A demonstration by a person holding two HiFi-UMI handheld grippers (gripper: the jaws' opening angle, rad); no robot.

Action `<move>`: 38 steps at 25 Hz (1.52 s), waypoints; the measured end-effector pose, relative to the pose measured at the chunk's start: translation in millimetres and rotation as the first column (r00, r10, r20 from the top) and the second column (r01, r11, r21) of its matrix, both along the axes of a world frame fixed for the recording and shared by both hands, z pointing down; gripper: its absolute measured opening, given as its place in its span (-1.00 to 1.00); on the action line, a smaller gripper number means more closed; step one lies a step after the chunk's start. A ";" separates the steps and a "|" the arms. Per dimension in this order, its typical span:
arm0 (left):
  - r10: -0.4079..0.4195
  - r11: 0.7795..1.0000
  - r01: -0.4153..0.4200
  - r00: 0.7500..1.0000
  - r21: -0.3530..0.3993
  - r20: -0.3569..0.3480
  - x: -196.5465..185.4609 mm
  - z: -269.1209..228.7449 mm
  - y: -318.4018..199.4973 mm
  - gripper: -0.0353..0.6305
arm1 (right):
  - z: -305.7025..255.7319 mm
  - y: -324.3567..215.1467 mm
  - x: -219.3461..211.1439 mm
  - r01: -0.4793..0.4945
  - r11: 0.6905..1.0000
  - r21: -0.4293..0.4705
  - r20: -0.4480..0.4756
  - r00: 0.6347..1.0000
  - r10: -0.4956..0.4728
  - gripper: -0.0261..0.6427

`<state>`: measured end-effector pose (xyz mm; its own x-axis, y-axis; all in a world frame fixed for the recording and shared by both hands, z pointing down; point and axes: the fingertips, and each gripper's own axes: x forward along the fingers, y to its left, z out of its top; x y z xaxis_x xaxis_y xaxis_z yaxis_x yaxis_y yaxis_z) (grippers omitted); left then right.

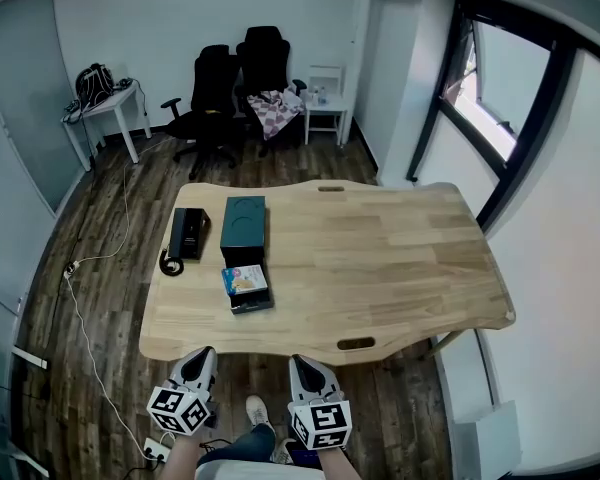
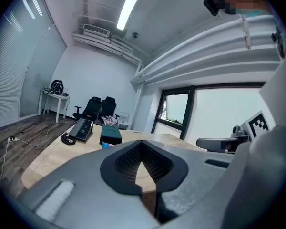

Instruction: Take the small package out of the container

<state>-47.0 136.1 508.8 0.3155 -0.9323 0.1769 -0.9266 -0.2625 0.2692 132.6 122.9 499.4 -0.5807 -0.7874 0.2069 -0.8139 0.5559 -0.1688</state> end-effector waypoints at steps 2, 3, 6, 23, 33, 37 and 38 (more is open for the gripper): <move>-0.005 1.000 0.005 1.000 0.009 -0.013 -3.8 0.1 -17.1 -0.90 | 3.3 -15.3 -3.7 0.003 1.000 -0.005 -0.004 1.000 -0.003 -0.91; -0.006 1.000 0.007 1.000 0.014 -0.012 -5.7 0.1 -28.2 -0.90 | 5.0 -25.2 -5.3 0.004 1.000 -0.006 -0.008 1.000 -0.004 -0.91; -0.019 0.999 0.019 1.000 0.031 0.011 -15.9 2.8 -68.4 -0.90 | 12.4 -61.1 -10.5 -0.002 1.000 -0.011 -0.013 1.000 0.002 -0.91; 0.015 1.000 -0.016 0.998 -0.016 -0.059 -76.5 28.3 -253.0 -0.90 | 2.0 -232.5 -94.1 0.062 0.998 -0.020 0.125 0.990 -0.059 -0.91; 0.010 1.000 -0.011 0.998 -0.029 -0.059 -89.0 31.7 -267.3 -0.90 | 15.1 -241.5 -99.9 0.033 0.999 -0.033 0.040 0.999 -0.032 -0.91; 0.009 1.000 -0.010 0.998 -0.019 -0.065 -90.4 32.1 -270.0 -0.90 | 18.0 -245.4 -98.8 0.037 0.999 -0.028 0.025 0.999 -0.037 -0.91; 0.006 1.000 -0.008 0.998 -0.022 -0.063 -90.3 33.5 -269.8 -0.90 | 18.6 -246.0 -98.3 0.037 0.999 -0.024 0.015 0.999 -0.036 -0.91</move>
<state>-137.2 -133.7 542.3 0.3332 -0.9261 0.1769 -0.9058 -0.2624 0.3327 34.3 -123.1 518.0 -0.6120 -0.7604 0.2176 -0.7906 0.5807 -0.1942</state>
